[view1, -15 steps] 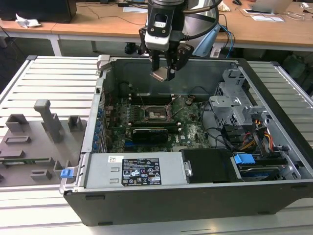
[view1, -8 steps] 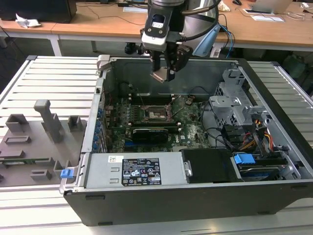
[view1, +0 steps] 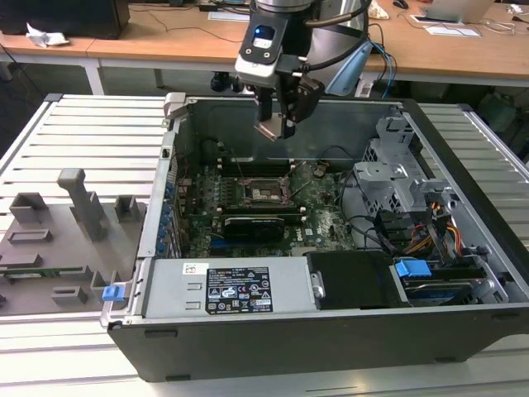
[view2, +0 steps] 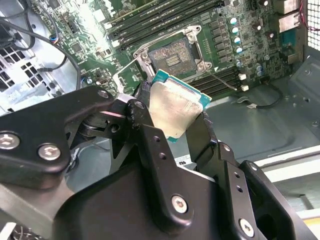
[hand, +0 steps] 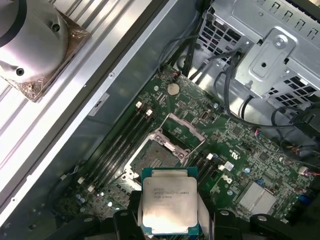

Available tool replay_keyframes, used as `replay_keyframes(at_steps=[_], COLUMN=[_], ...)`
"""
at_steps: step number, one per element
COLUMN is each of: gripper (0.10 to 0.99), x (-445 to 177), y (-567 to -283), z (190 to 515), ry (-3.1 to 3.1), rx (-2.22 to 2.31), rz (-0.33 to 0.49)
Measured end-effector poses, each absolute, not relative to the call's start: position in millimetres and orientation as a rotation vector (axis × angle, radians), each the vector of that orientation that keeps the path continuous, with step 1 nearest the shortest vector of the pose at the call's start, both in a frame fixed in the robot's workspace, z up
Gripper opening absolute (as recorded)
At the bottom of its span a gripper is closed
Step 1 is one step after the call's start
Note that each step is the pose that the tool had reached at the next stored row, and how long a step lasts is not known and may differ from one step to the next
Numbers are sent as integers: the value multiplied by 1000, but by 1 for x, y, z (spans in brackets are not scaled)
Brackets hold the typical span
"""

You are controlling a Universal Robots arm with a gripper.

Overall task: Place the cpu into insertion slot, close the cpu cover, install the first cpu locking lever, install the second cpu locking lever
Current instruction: 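Place the cpu into insertion slot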

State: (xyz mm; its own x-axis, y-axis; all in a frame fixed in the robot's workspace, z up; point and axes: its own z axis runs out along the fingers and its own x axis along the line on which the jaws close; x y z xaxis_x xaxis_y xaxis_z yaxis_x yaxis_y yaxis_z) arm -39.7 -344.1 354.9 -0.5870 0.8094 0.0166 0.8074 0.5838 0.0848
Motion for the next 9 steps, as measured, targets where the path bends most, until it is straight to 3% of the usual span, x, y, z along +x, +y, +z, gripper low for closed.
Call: replay_keyframes(at_steps=[9], gripper=[529], x=[-40], y=[-344], z=[354], ry=[2739], rx=[1479], rz=[129])
